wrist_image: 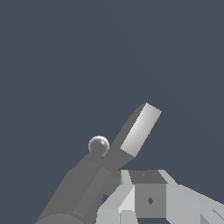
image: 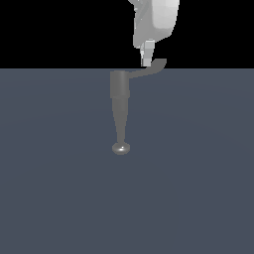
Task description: Turn on the faucet by rotating a designated handle.
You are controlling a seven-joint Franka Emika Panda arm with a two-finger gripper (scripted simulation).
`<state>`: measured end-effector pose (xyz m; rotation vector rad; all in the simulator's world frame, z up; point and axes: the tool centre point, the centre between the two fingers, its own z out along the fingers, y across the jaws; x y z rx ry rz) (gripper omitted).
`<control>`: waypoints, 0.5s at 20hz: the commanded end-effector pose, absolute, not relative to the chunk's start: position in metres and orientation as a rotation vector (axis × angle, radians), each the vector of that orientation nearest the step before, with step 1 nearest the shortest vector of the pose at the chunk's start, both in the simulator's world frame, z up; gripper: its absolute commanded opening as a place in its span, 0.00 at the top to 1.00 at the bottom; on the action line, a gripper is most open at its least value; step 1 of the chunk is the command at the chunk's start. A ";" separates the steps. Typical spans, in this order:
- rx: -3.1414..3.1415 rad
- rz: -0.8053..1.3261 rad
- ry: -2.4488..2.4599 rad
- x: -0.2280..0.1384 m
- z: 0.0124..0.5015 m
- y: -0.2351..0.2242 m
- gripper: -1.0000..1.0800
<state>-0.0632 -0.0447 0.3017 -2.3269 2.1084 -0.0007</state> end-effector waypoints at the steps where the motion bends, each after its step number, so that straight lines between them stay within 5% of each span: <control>1: -2.303 -0.002 2.135 -0.058 0.301 -0.062 1.00; 10: -2.295 -0.001 2.145 -0.040 0.300 -0.082 1.00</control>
